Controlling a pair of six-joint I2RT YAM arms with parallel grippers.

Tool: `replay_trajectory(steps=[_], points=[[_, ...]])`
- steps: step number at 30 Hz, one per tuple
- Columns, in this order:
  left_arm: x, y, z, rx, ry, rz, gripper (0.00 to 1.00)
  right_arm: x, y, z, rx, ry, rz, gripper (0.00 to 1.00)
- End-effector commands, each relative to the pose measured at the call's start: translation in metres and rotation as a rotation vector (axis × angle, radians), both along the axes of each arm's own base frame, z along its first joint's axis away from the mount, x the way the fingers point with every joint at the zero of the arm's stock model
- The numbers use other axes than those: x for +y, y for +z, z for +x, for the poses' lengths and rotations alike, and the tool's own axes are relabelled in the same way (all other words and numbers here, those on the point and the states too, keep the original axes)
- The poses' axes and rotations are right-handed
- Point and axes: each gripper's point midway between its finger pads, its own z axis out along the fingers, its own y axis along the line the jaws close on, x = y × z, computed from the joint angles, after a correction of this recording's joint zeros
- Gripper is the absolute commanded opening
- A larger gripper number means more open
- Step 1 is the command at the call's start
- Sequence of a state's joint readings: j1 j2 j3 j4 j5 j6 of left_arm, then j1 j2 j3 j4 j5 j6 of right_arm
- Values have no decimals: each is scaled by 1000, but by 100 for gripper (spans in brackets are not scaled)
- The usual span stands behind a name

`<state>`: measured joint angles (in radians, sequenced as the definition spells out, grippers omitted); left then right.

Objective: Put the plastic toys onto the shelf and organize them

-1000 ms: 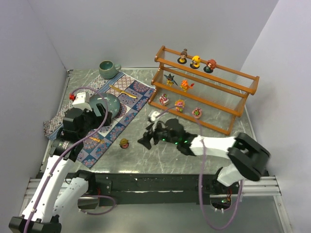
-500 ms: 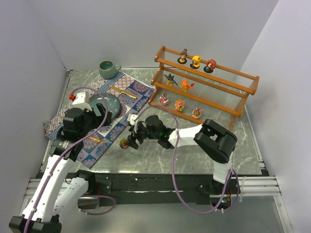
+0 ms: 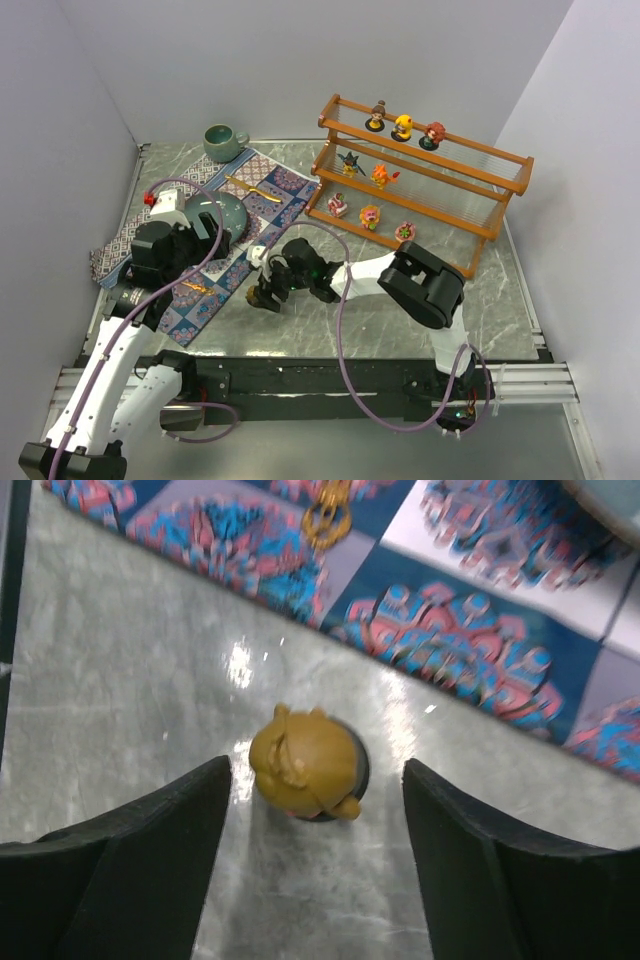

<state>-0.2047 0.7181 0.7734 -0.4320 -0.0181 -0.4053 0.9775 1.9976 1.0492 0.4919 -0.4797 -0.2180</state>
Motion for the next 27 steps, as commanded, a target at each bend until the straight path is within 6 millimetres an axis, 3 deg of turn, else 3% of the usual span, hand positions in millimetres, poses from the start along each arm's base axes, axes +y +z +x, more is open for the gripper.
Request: replay_trajectory(steps=[1,5,19,27], points=[[-1,8,2,-22,-8,-4,97,12,12,2,-32,26,23,73],[0,8,2,-24,-7,-2,97,11,12,1,-33,31,22,69],[0,8,1,-25,-7,-3,97,17,27,4,-61,37,51,70],[0,7,2,-24,-7,-2,97,19,27,4,-61,48,44,57]])
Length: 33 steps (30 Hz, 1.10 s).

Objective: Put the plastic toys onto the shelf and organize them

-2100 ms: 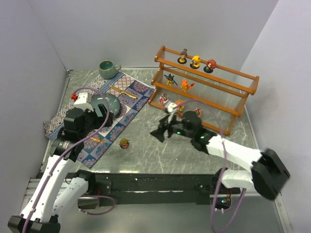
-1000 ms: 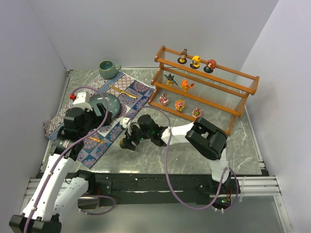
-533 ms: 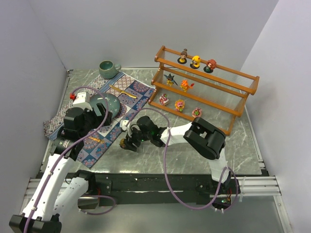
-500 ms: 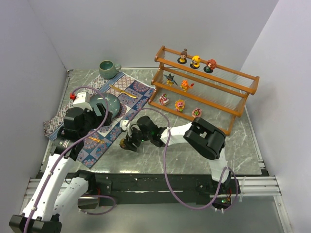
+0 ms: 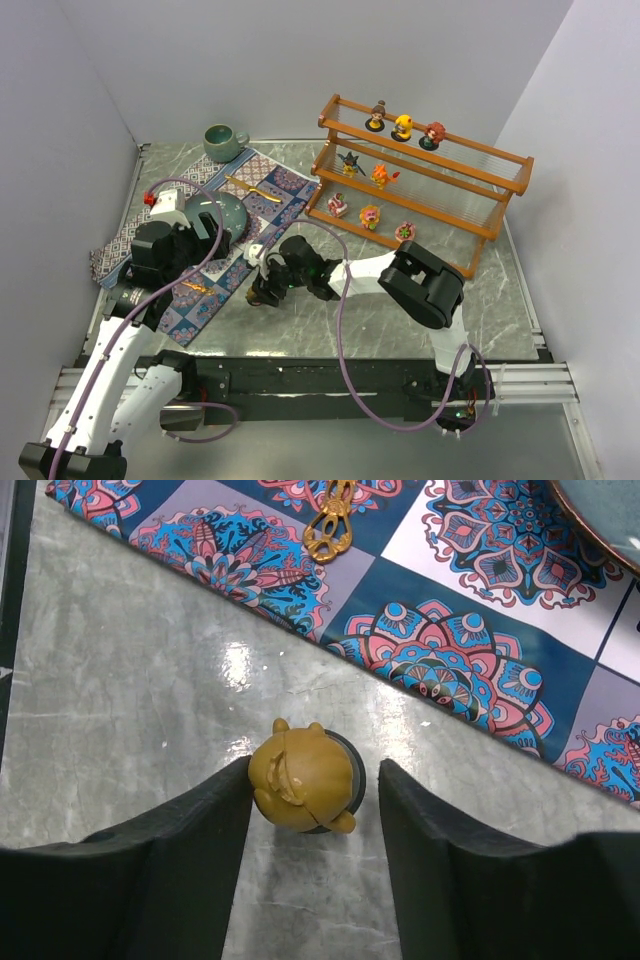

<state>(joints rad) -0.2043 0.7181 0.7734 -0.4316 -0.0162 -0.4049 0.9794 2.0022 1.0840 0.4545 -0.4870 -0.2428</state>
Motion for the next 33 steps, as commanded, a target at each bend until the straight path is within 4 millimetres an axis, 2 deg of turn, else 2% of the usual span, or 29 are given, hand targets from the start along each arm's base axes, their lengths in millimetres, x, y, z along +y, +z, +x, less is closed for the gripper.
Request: replay_trajectory(steps=[1,10,14,16,17,19,20,22,25,27,28,29,30,31,32,33], points=[[-2,7,1,-23,-15,-6,97,14,23,3,-46,30,50,54],[-3,8,1,-27,-20,-7,97,6,26,-1,-40,25,36,40],[-2,9,0,-34,-16,-6,97,-4,43,-2,-61,-7,52,37],[-2,11,0,-38,-19,-8,97,-12,45,-3,-59,-27,34,36],[-2,10,0,-38,-19,-8,97,-14,57,-4,-71,-36,47,36],[-3,12,-1,-45,-20,-9,97,-25,59,-4,-66,-60,15,35],[-2,11,-1,-46,-19,-9,97,-30,70,-2,-81,-83,17,35],[-4,13,-2,-55,-25,-11,97,-44,72,-2,-63,-115,-25,34],[-5,14,-3,-61,-30,-12,97,-69,92,6,-56,-204,-45,33],[-7,15,-4,-67,-36,-14,97,-89,111,13,-59,-278,-52,32],[-7,16,-5,-68,-37,-14,97,-101,128,21,-68,-321,-34,31],[-8,15,-5,-67,-40,-14,97,-113,129,23,-53,-350,-62,31],[-9,16,-5,-69,-45,-15,97,-121,139,29,-56,-388,-57,31],[-9,16,-6,-69,-46,-16,97,-137,156,39,-66,-436,-36,31],[-11,16,-6,-69,-53,-15,97,-150,159,41,-54,-464,-55,31],[-12,15,-6,-68,-55,-16,97,-159,171,47,-65,-504,-42,31]])
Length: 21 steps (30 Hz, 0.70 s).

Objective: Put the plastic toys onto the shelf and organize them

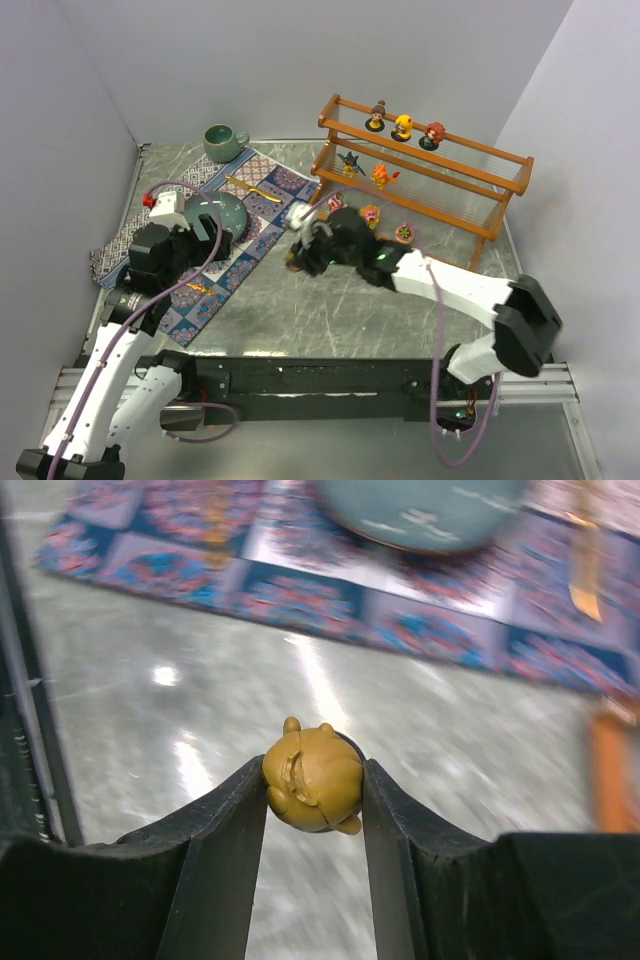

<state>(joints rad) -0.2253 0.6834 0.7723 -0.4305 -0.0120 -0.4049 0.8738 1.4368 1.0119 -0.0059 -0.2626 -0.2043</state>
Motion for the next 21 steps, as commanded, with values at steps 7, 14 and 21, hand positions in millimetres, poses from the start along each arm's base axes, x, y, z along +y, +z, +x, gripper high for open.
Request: replay_trajectory(steps=[7,14,21], points=[[-5,4,1,-29,-12,11,97,-135,113,56,-75,-434,31,31],[-13,5,-2,-37,-40,17,97,-195,170,71,-141,-598,38,31],[-19,-1,-2,-21,-52,40,97,-248,217,88,-232,-760,47,31]])
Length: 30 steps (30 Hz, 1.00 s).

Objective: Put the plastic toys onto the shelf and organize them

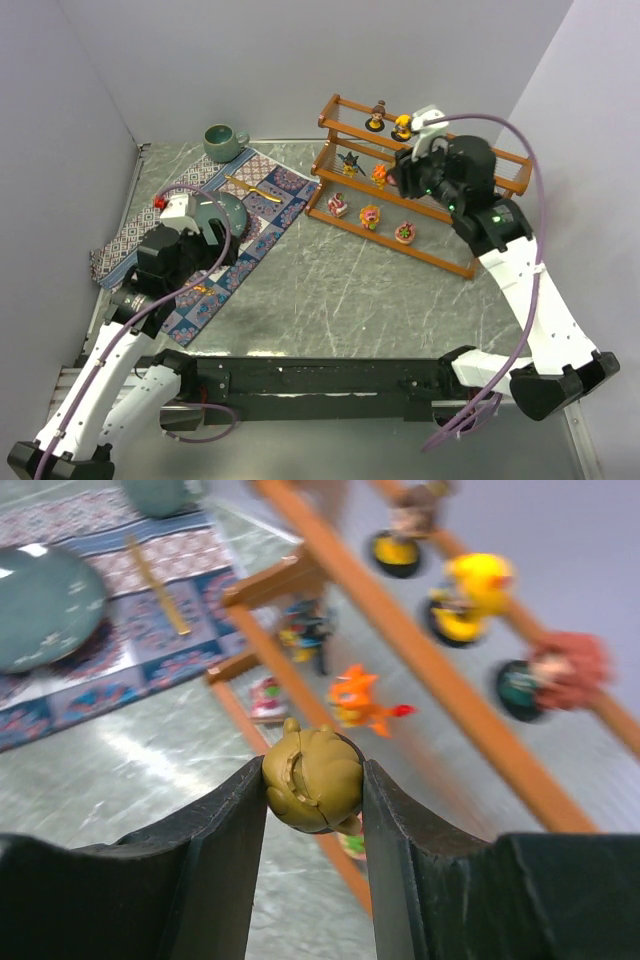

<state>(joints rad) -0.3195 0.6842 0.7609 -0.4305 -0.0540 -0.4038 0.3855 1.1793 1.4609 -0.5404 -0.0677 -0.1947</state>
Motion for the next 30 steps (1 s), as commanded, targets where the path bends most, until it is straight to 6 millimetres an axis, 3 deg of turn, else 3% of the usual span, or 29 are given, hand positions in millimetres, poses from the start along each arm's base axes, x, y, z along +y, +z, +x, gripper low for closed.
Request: replay_trajectory(steps=[1,6,18,30], points=[[-2,4,4,-27,2,24,97,-36,30,4,-55,-104,-11,31],[-9,0,2,-16,-22,43,97,-71,42,21,-79,-181,11,32],[-9,-17,10,42,-3,105,97,-133,34,60,-60,-266,26,32],[-9,-26,18,65,2,137,97,-149,22,93,-28,-245,20,32]])
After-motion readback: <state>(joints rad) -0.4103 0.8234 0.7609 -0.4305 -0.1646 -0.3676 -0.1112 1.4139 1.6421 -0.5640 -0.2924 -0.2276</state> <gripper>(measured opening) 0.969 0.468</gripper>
